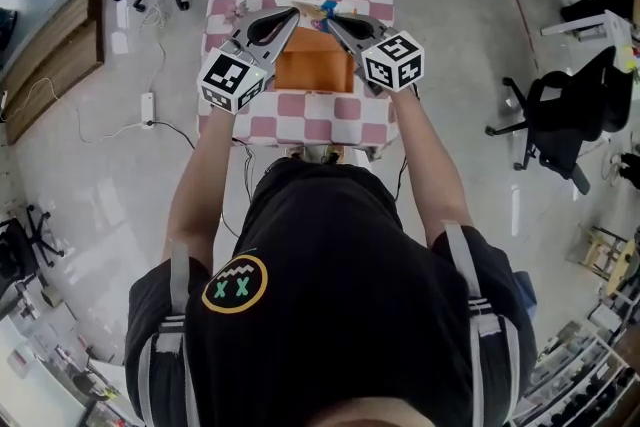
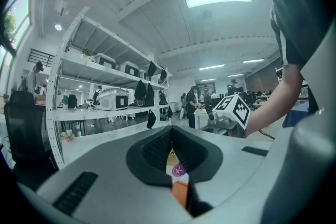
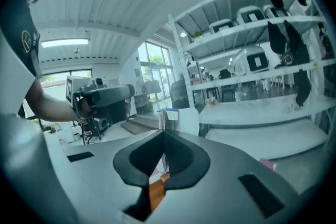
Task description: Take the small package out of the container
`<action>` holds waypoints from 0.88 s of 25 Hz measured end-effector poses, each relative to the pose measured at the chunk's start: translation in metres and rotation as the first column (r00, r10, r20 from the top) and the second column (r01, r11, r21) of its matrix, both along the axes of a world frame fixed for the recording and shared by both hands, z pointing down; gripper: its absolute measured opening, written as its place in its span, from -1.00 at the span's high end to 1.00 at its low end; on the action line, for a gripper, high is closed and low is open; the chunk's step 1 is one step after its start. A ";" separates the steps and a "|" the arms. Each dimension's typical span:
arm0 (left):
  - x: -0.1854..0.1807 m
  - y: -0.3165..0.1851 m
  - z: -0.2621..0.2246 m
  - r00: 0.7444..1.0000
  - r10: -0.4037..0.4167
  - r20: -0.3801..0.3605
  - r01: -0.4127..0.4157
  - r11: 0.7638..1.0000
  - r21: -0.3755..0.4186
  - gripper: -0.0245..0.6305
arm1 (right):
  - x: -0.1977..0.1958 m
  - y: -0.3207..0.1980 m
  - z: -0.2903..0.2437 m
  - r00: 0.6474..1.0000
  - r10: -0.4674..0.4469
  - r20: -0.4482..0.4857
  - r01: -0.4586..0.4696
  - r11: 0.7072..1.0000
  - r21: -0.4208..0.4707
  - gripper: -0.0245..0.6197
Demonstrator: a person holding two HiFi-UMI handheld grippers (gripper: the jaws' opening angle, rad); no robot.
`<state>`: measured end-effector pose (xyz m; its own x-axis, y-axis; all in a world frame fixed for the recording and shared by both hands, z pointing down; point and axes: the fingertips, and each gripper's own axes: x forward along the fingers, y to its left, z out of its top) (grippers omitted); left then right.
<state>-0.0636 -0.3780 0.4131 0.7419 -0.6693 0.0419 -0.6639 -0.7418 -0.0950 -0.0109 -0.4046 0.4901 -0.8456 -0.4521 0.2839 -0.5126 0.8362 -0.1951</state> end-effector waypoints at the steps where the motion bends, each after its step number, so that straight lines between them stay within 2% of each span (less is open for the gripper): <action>1: 0.000 0.000 -0.001 1.000 -0.001 -0.001 0.001 1.000 0.002 0.86 | -0.001 0.000 -0.011 1.000 -0.001 -0.001 0.001 0.999 0.038 0.86; 6: -0.002 -0.001 -0.007 1.000 -0.003 0.000 0.003 1.000 0.014 0.86 | -0.003 0.007 -0.057 1.000 -0.013 0.007 0.011 0.978 0.209 0.86; 13: -0.003 0.002 -0.014 1.000 -0.002 -0.002 0.002 1.000 0.030 0.86 | -0.003 0.023 -0.101 0.999 -0.032 0.016 0.023 0.926 0.377 0.86; 16: -0.004 0.001 -0.017 1.000 -0.001 -0.004 0.001 0.999 0.038 0.86 | -0.003 0.023 -0.108 0.999 -0.031 0.022 0.019 0.913 0.409 0.86; 22: -0.004 0.001 -0.026 1.000 -0.003 0.000 0.003 0.999 0.053 0.86 | 0.005 0.022 -0.108 1.000 -0.005 0.030 -0.008 0.913 0.407 0.86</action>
<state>-0.0673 -0.3766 0.3876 0.7401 -0.6724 0.0064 -0.6657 -0.7340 -0.1342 -0.0058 -0.3821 0.3819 -0.8502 -0.5242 0.0495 -0.5130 0.8458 0.1465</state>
